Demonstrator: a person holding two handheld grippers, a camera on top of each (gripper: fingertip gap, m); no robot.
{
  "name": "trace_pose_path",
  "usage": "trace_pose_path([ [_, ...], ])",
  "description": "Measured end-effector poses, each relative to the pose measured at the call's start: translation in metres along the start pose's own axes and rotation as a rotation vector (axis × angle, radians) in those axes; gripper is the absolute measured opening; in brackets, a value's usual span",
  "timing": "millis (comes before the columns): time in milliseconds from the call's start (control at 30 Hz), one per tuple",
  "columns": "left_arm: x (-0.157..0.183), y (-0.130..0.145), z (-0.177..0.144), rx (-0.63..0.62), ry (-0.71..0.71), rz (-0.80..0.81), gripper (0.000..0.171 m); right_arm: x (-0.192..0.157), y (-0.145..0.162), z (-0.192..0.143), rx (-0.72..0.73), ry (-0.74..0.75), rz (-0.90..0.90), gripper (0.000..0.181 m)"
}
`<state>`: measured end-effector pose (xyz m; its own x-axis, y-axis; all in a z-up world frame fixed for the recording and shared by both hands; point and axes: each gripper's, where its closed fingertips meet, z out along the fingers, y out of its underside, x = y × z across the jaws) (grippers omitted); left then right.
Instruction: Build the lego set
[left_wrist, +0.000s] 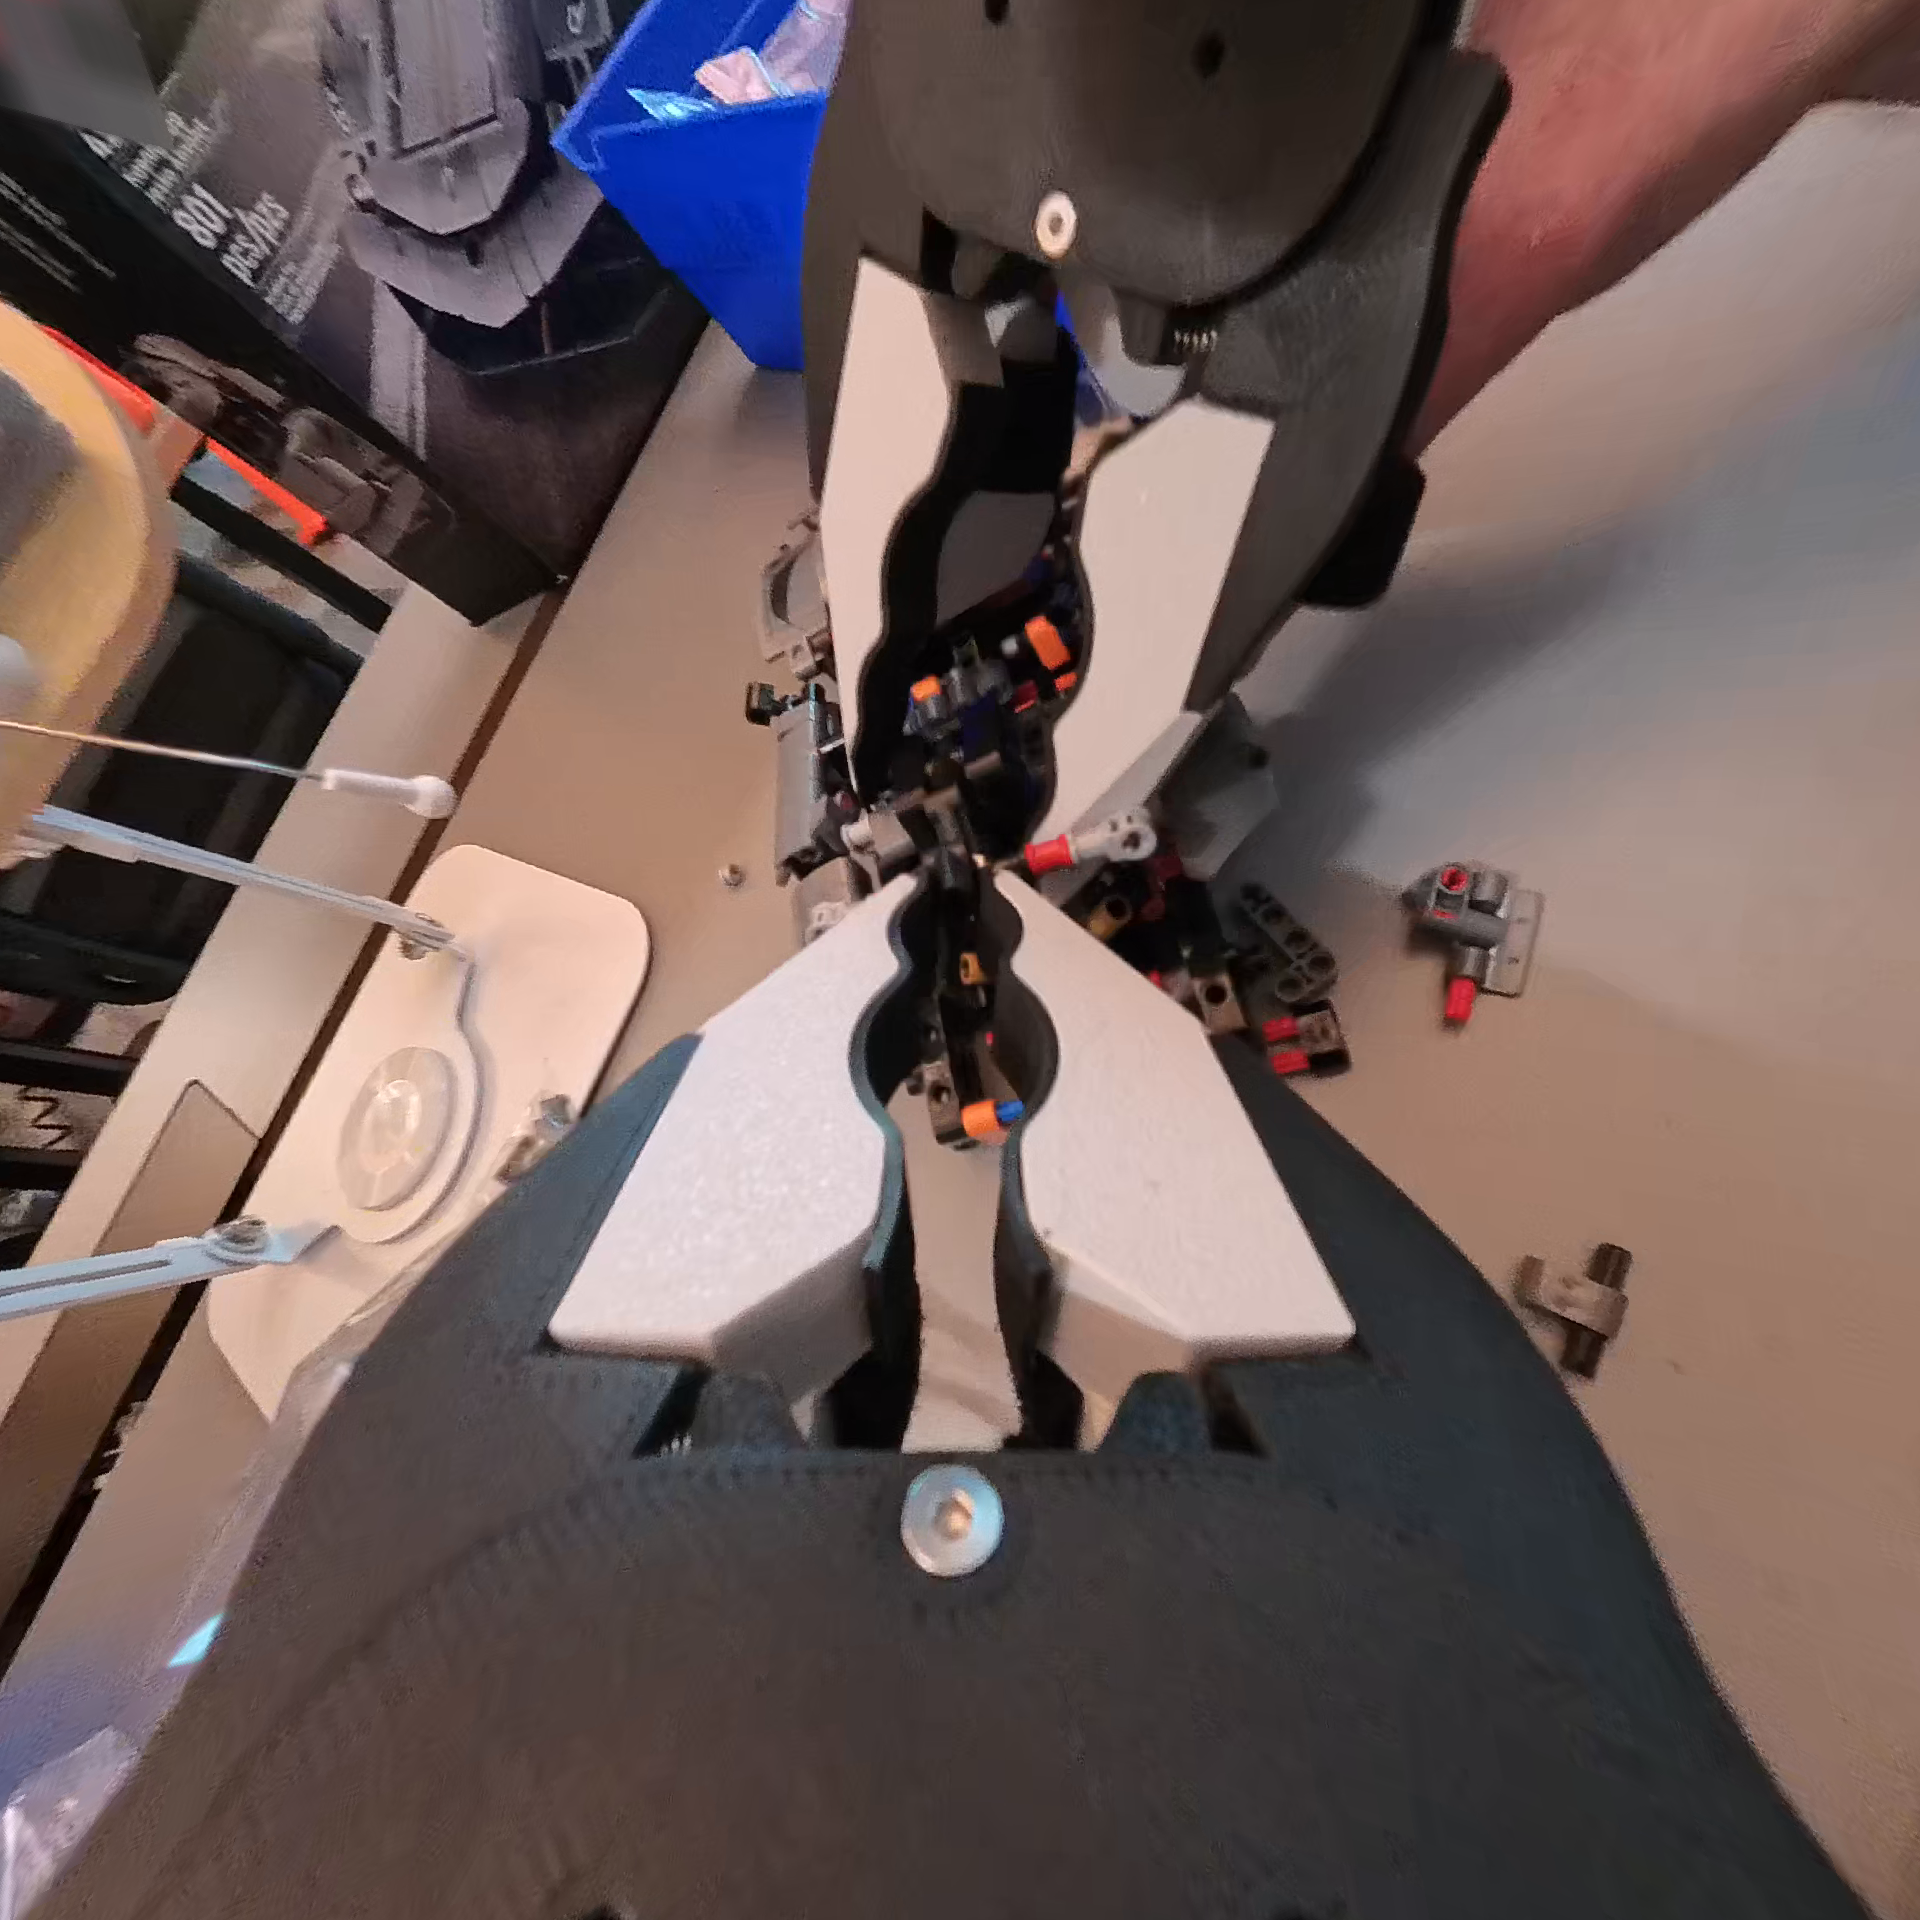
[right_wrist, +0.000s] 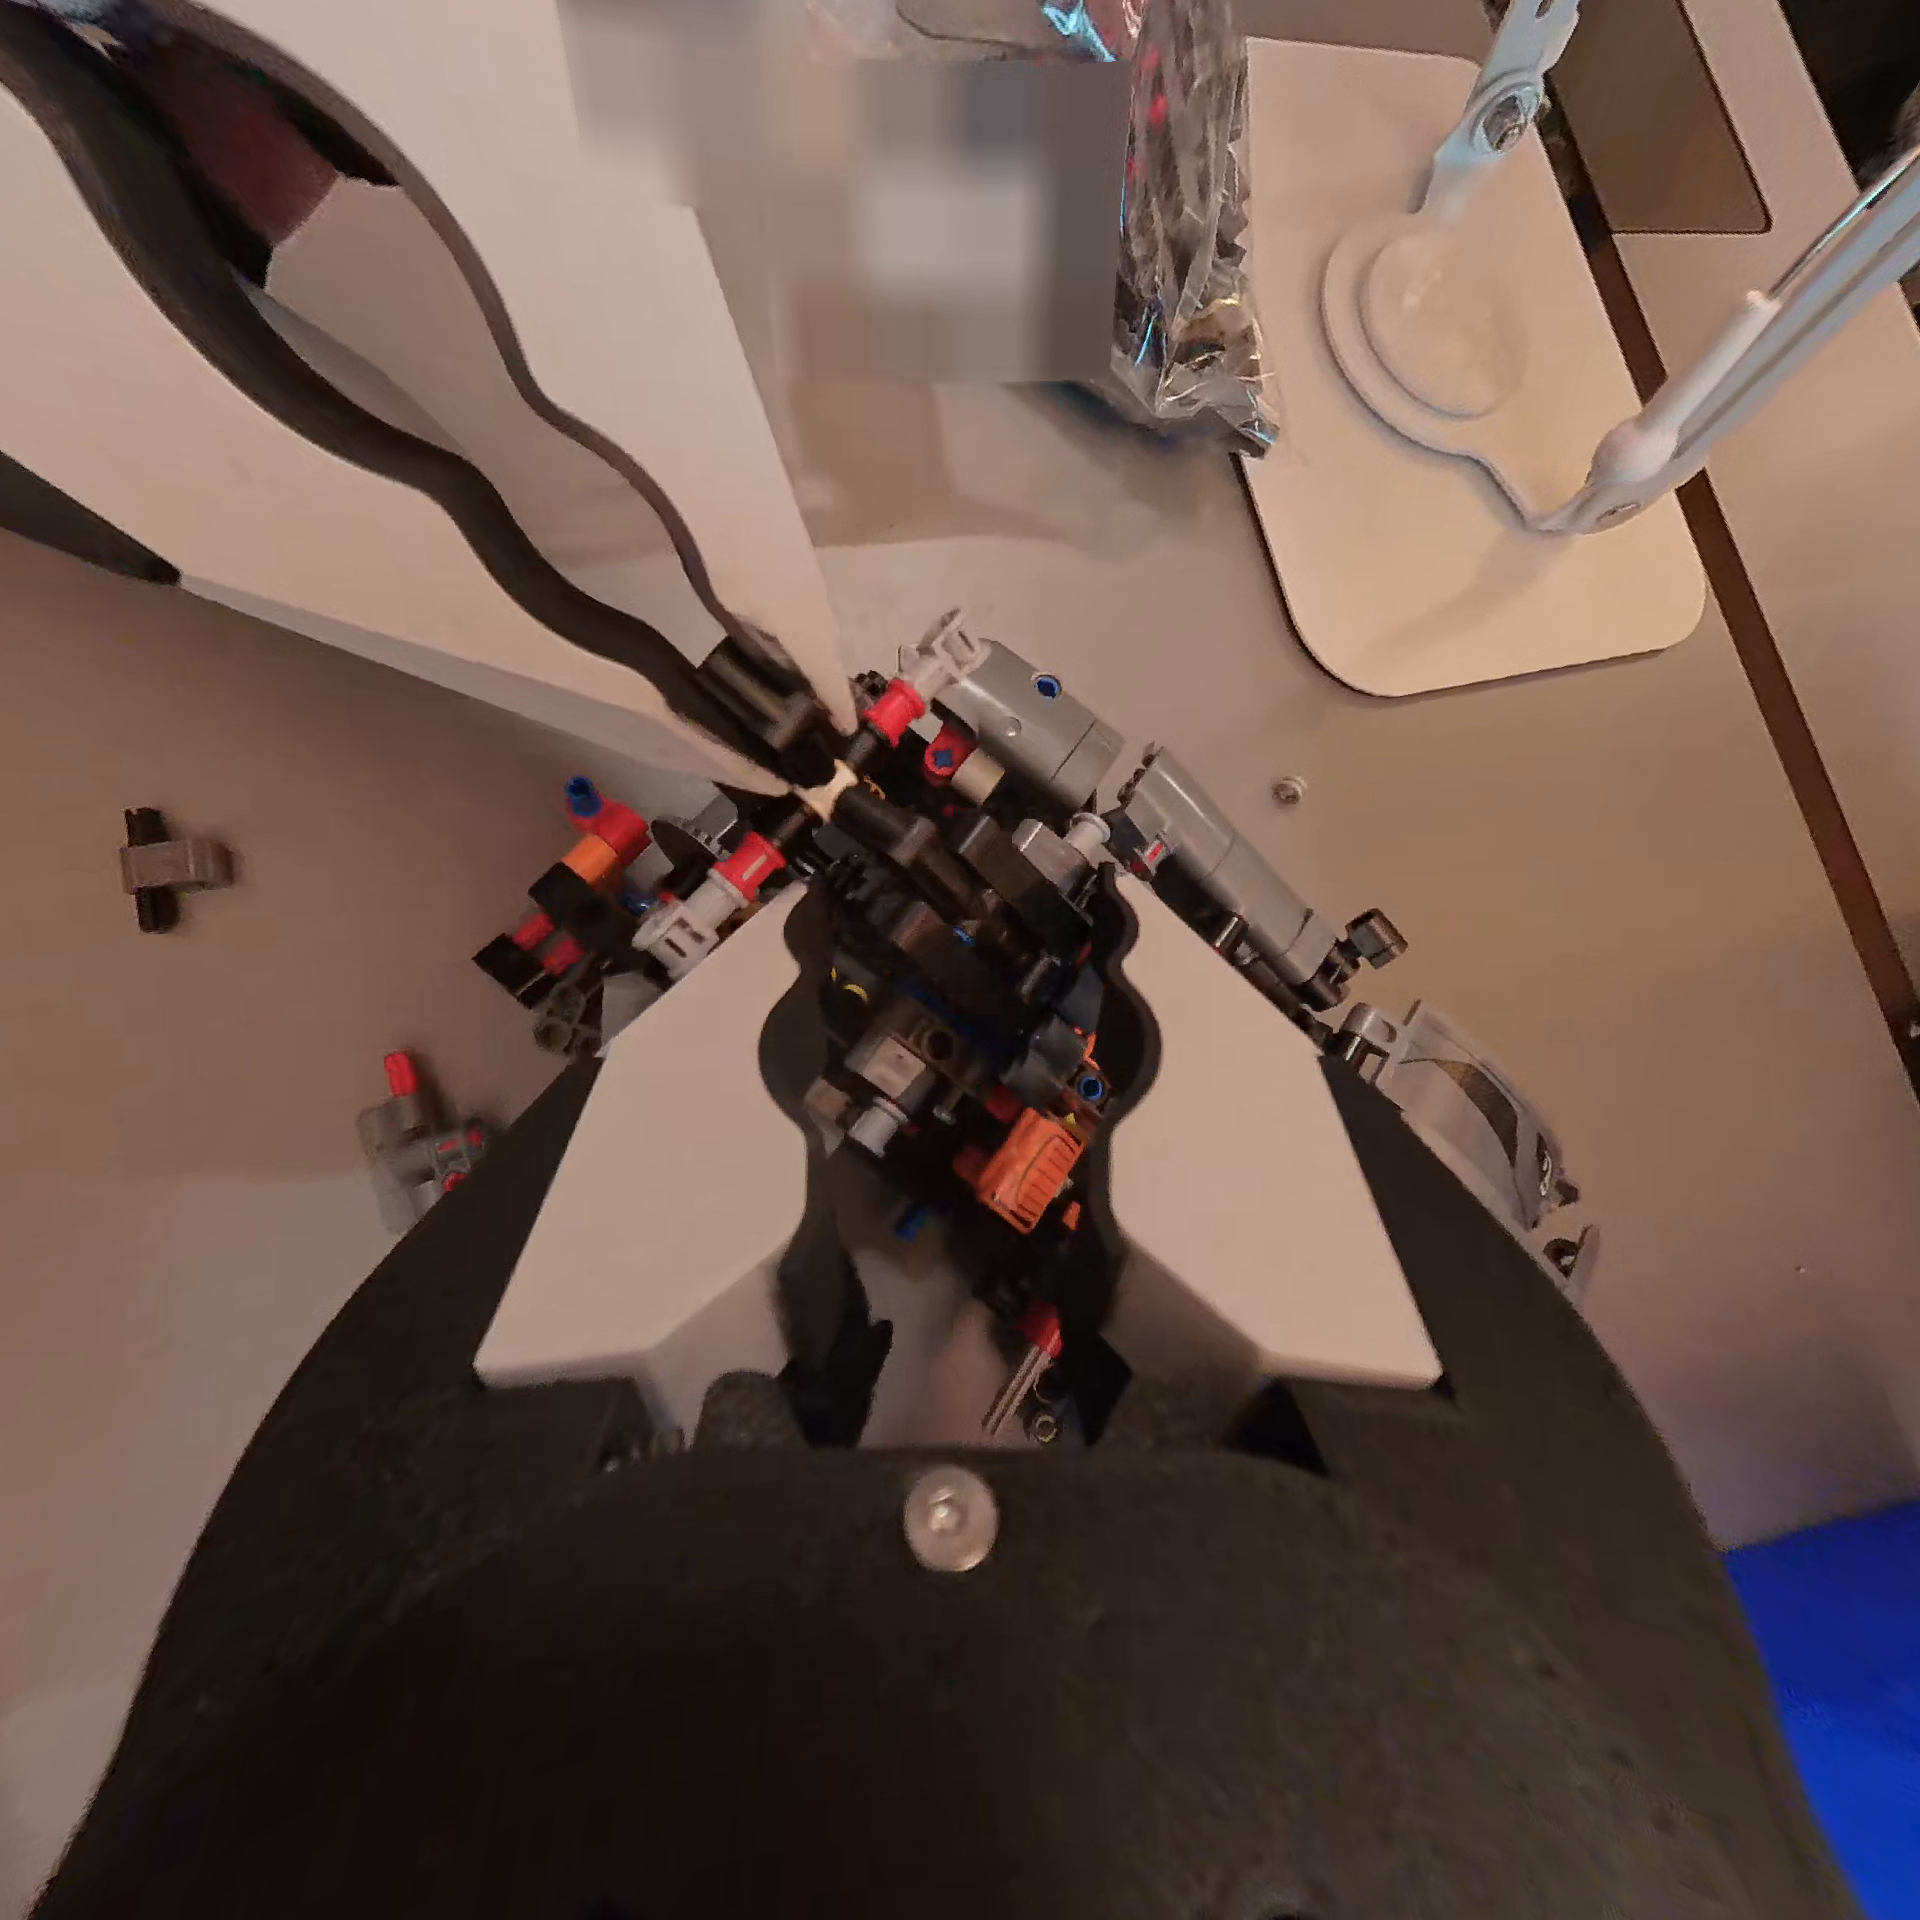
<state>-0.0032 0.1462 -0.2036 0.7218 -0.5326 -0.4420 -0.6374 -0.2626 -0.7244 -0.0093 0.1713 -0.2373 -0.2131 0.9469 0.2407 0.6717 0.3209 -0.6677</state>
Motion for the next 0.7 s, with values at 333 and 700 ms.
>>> trace_pose_path([
  [333,-0.013,-0.019,0.001,0.019,0.01,-0.063,0.003,-0.001,-0.003,0.002,0.016,0.01,0.002,0.045],
  [700,-0.011,-0.015,0.006,0.003,0.037,-0.105,0.002,0.005,0.002,-0.009,-0.001,0.014,0.029,0.046],
])
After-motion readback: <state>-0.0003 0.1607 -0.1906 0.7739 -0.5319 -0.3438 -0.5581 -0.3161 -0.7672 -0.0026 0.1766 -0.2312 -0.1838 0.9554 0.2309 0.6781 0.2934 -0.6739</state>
